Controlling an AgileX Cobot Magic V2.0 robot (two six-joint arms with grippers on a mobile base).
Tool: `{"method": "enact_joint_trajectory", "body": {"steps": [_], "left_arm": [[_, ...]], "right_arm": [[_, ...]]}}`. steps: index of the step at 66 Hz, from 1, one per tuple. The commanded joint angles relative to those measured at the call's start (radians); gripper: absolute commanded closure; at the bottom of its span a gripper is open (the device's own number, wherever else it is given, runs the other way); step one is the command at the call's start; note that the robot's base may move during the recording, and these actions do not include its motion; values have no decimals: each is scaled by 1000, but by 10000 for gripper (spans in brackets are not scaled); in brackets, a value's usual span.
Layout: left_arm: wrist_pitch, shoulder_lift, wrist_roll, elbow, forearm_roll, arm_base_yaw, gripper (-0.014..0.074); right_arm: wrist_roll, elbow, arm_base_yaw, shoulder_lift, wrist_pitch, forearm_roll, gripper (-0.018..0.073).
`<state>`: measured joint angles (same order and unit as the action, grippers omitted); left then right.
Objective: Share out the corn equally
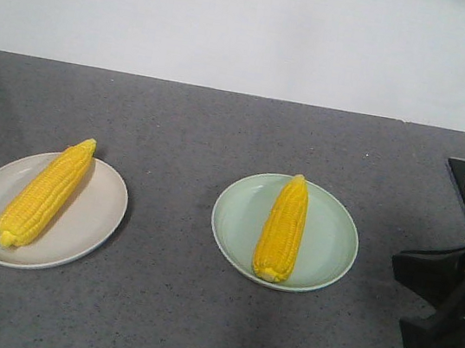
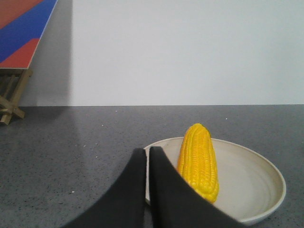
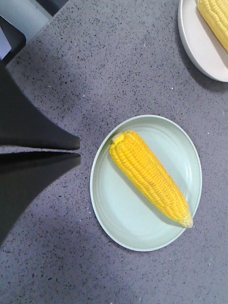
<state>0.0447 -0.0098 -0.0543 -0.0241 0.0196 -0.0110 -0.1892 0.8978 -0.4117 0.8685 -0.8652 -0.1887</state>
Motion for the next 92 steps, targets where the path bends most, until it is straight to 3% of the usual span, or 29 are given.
{"method": "enact_joint_trajectory", "body": {"steps": [1,31,36,53,65,75,92], "left_arm": [[-80,-17,-9,-12,-2,-3,603],[-80,-17,-9,-12,-2,-3,603],[-80,-17,-9,-12,-2,-3,603],[-80,-17,-9,-12,-2,-3,603],[-80,-17,-9,-12,-2,-3,603],[-80,-17,-9,-12,-2,-3,603],[-80,-17,-9,-12,-2,-3,603]], "right_arm": [[-7,27,-1,-10,55,-4,569],[-13,27,1,-22,54,-1,569],[-50,7,34,-56,76,19,569],[-51,-248,265,-289,332,33,569],[-51,-457,382,-488,518,41,569],[-51,-599,431,-624,637,41,569],[-50,-783,430,-795,776,37,569]]}}
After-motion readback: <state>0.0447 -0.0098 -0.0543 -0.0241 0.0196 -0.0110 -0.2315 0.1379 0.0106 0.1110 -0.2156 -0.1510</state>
